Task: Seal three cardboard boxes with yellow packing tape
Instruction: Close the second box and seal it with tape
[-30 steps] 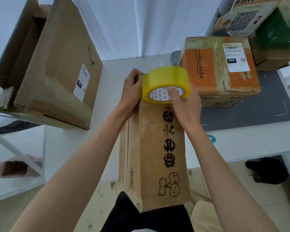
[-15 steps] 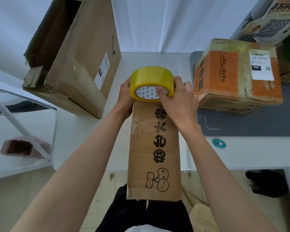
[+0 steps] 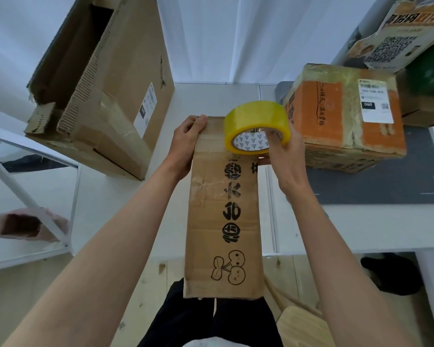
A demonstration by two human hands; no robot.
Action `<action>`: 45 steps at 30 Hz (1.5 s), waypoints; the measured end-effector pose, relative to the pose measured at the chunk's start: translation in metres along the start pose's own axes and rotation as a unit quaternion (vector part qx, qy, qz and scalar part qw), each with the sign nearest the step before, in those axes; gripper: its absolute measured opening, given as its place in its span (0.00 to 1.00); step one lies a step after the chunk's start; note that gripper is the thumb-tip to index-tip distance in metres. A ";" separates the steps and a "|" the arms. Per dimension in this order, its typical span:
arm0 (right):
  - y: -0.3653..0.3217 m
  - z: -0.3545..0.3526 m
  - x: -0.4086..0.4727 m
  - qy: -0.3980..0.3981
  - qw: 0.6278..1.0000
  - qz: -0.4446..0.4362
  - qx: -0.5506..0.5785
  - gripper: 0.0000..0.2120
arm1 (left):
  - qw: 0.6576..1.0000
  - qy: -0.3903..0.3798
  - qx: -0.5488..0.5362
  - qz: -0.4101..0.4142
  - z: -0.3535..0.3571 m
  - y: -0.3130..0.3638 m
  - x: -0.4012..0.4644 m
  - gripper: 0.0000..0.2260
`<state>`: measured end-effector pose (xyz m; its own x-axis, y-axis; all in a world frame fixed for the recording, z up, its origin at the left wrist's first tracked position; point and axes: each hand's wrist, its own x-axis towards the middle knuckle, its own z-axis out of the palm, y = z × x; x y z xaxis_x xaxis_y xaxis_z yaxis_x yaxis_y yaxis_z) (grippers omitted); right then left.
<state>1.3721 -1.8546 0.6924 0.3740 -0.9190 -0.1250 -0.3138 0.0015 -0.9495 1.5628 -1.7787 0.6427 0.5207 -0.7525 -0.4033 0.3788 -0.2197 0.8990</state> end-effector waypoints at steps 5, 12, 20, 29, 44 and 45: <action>0.005 -0.004 0.004 -0.046 0.997 0.058 0.035 0.15 | 1.000 0.004 0.008 -0.005 0.000 0.003 -0.003 0.09; 0.006 0.008 0.006 -0.053 0.996 0.048 -0.051 0.28 | 0.920 0.123 0.368 0.060 0.028 0.016 0.000 0.10; 0.012 0.001 0.009 -0.021 0.998 0.003 -0.056 0.17 | 0.898 0.128 0.418 0.046 0.035 0.015 0.000 0.16; 0.026 -0.047 0.006 0.154 0.987 -0.042 -0.006 0.12 | 0.889 0.138 0.434 0.058 0.024 0.014 -0.006 0.18; 0.092 -0.017 0.004 0.150 0.984 0.050 0.088 0.12 | 0.801 0.146 0.570 0.110 0.035 0.011 -0.002 0.24; 0.098 -0.009 0.004 0.141 0.980 0.083 0.111 0.13 | 0.777 0.136 0.592 0.168 0.036 0.011 -0.004 0.23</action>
<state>1.3346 -1.8617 0.6020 0.0683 -0.9711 -0.2286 -0.1397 0.2175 -0.9660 1.5375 -1.8002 0.6602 0.6414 -0.7671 0.0117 -0.6980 -0.5771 0.4240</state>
